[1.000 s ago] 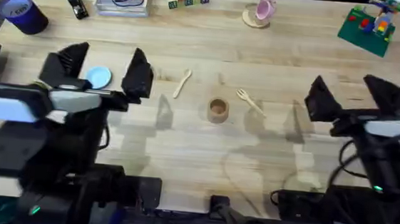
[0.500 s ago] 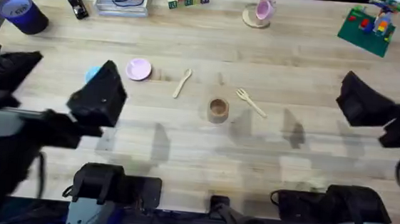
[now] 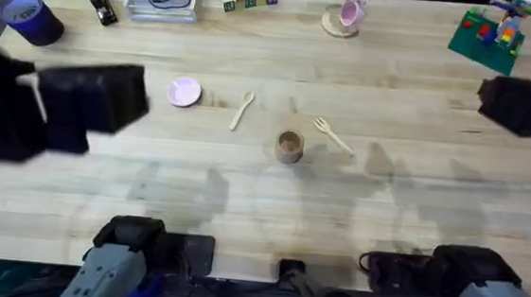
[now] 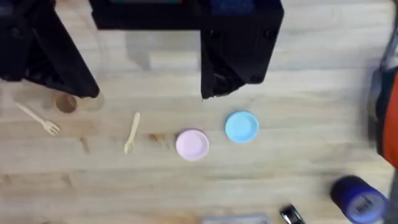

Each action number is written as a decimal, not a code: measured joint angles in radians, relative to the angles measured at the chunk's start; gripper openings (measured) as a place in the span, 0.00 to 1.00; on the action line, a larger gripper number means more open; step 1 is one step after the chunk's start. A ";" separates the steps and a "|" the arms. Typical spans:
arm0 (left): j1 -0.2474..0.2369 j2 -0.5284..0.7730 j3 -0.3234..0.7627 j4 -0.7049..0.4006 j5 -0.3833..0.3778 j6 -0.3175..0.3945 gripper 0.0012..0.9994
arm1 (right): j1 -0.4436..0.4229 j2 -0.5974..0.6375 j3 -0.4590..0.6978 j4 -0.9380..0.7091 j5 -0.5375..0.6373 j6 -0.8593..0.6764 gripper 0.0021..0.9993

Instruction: Pick up a utensil and set it on the pink plate, then put the other utensil in the container.

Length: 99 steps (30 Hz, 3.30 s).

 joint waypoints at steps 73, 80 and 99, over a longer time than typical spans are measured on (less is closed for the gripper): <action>-0.318 0.901 -0.110 0.307 0.019 -0.054 1.00 | 0.000 0.212 0.260 -0.178 0.000 0.000 1.00; -0.318 0.903 -0.168 0.361 0.025 -0.053 1.00 | 0.000 0.212 0.260 -0.178 0.000 0.000 1.00; -0.342 1.014 -0.168 0.438 0.025 -0.048 0.99 | 0.000 0.212 0.260 -0.178 0.000 0.000 1.00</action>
